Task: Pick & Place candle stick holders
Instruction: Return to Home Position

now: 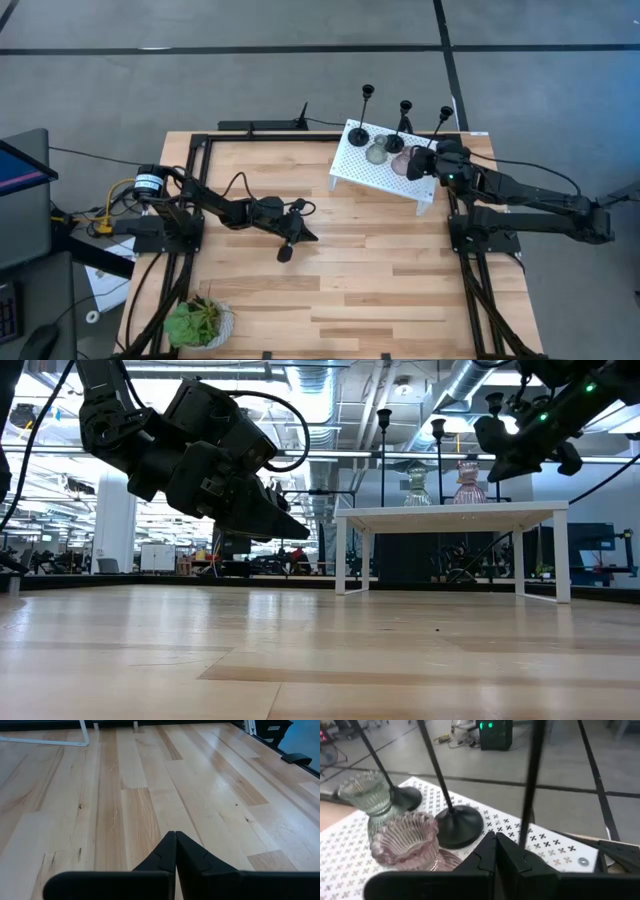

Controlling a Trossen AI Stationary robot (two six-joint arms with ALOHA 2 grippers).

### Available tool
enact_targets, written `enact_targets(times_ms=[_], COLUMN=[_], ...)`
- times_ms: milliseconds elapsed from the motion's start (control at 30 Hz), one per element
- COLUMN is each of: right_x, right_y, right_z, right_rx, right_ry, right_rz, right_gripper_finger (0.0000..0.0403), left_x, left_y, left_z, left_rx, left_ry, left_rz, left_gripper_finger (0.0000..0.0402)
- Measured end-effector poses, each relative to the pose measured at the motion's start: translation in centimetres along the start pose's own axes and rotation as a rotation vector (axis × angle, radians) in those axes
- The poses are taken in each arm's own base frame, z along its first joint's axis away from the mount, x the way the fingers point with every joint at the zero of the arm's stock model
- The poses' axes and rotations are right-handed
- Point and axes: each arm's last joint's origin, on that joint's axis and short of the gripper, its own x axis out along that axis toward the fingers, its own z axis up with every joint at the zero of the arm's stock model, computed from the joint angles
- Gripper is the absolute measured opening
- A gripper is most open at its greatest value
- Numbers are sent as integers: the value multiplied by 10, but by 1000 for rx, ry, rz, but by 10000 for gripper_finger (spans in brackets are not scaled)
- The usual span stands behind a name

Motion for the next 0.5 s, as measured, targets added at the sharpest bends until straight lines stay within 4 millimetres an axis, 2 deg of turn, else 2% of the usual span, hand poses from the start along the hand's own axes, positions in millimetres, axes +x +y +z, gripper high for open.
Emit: enact_targets(times_ms=[333, 500], right_x=[24, 32], right_y=[10, 12], right_z=[-14, -16], right_rx=[-64, -83], right_ry=[115, 102], right_rz=[-59, -116], right_gripper_finger=[0, 0], left_x=[0, 0], left_y=[0, 0], left_z=[0, 0], left_rx=[0, 0], left_ry=[0, 0], left_rz=[0, 0], left_gripper_finger=[4, 4])
